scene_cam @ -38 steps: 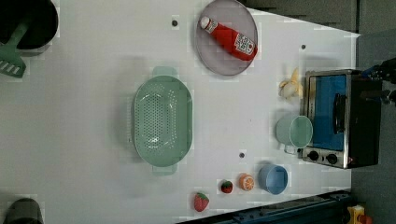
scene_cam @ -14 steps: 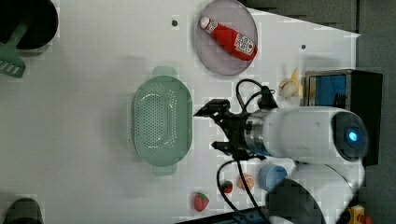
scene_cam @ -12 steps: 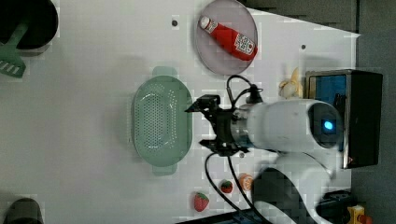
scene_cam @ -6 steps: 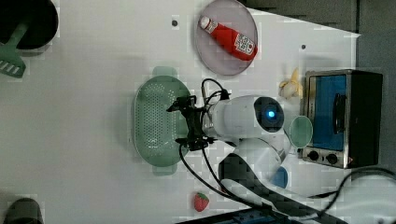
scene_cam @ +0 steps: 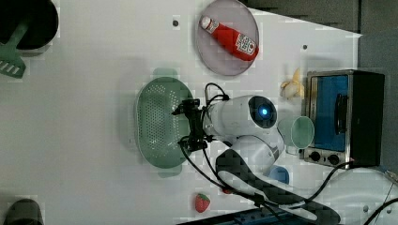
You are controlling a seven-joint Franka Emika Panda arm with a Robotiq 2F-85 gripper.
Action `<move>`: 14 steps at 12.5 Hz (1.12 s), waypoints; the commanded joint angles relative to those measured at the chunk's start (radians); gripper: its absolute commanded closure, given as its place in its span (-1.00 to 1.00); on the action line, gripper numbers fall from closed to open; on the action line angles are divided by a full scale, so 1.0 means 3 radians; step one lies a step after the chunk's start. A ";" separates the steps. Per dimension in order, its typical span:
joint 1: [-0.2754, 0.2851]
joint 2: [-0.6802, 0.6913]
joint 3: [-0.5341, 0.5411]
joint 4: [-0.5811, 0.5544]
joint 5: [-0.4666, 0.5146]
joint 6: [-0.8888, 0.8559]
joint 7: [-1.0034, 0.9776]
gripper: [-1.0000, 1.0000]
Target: Drag strainer left to right.
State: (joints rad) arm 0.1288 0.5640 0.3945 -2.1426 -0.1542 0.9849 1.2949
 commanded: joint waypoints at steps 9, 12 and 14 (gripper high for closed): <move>-0.0176 -0.0431 -0.0415 -0.0386 -0.0048 0.0059 0.0024 -1.00; -0.0244 -0.0520 -0.0599 -0.0522 -0.0047 0.0098 -0.0302 -1.00; -0.0278 -0.0557 -0.0726 -0.0591 -0.0047 0.0131 -0.0541 -1.00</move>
State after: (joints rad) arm 0.0663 0.4253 0.2063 -2.3066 -0.1582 1.0234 1.2305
